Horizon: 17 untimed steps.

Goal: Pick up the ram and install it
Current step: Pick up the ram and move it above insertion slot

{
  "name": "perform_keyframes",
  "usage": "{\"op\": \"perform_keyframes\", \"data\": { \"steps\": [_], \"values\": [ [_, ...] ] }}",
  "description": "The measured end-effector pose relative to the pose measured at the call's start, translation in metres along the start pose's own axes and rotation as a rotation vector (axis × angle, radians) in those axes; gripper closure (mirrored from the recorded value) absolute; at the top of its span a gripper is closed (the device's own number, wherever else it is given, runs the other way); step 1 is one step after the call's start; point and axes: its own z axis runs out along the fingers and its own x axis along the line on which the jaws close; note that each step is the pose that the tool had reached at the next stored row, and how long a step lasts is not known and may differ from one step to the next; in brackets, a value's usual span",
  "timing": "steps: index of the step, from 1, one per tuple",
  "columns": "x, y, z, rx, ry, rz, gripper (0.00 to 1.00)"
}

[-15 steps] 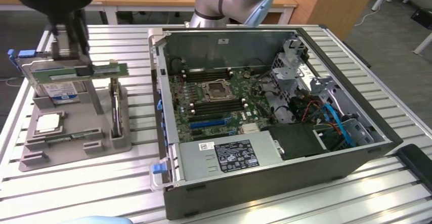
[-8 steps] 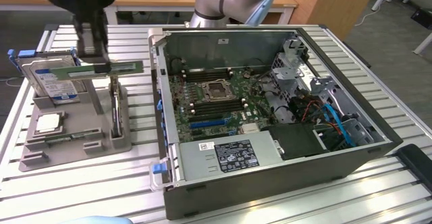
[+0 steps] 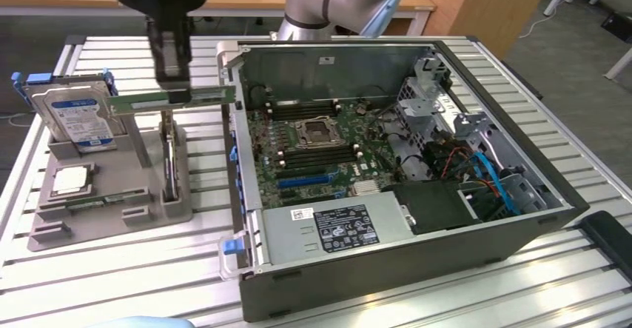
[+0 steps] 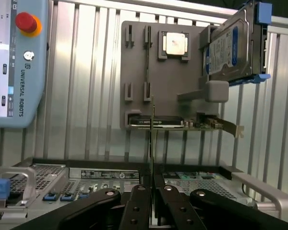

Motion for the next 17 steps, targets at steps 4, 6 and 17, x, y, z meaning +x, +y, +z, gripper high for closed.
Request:
{"op": "perform_keyframes", "data": {
  "steps": [4,6,17],
  "values": [
    [0.001,-0.0143,-0.0012,-0.0001,-0.0047,-0.001,0.87],
    [0.001,-0.0216,-0.0019,-0.0001,-0.0071,-0.002,0.87],
    [0.003,-0.0619,-0.0058,-0.0003,-0.0195,-0.007,0.87]
  ]
}}
